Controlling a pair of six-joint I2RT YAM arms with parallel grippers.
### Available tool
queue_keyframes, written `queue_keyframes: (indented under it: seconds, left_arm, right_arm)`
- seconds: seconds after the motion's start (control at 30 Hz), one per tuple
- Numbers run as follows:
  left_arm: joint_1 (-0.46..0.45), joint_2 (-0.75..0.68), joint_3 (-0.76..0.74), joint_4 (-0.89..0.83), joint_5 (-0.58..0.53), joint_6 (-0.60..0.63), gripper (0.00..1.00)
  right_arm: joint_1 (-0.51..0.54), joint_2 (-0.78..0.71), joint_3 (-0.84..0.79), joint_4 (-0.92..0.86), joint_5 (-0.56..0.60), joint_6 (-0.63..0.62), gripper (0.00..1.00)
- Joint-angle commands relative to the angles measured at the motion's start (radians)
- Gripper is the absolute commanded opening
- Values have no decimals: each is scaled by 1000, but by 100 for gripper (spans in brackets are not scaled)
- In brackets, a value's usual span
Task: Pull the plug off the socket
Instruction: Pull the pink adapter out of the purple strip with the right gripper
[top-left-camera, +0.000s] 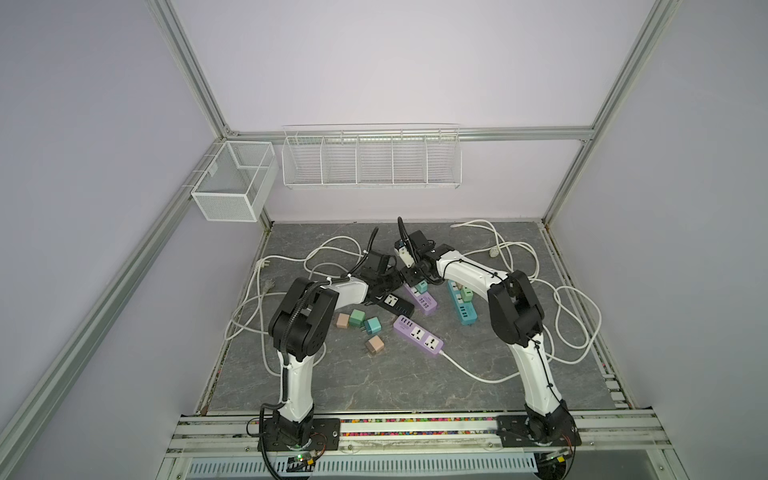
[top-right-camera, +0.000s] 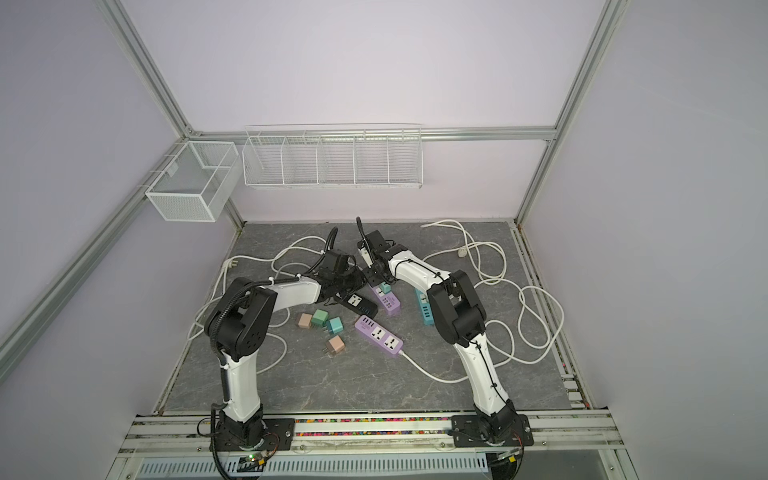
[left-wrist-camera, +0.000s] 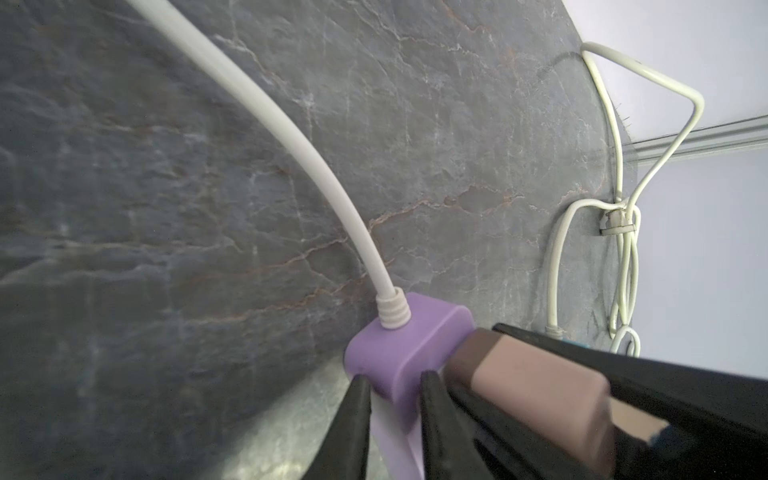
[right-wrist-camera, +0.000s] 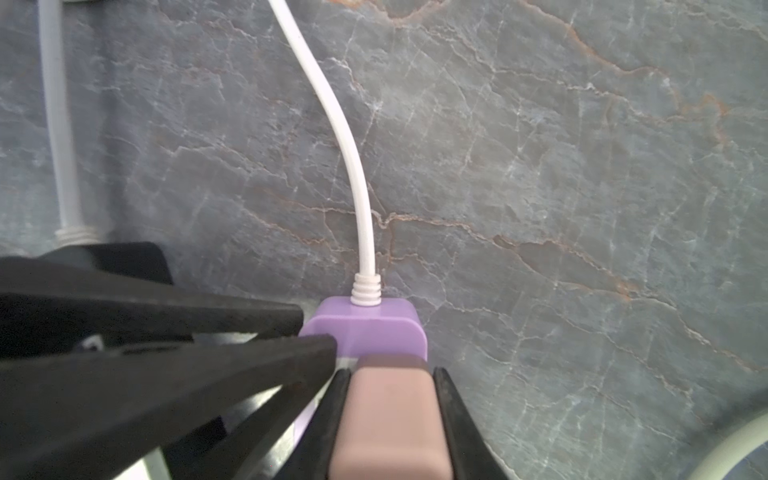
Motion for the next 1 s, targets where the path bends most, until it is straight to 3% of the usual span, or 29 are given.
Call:
queue_keyframes:
  seconds: [0.0, 0.13, 0.4, 0.97]
  left_arm:
    - [-8, 49, -28, -85, -35, -10, 22]
    - [-8, 36, -42, -116, -74, 2, 21]
    - [-23, 69, -33, -109, -39, 2, 21]
    - [-38, 75, -124, -119, -87, -17, 23]
  right_arm:
    - [11, 27, 0, 2, 38, -11, 7]
    - [-7, -24, -22, 24, 33, -18, 7]
    - [0, -8, -5, 10, 2, -3, 7]
    - [26, -35, 34, -35, 41, -18, 7]
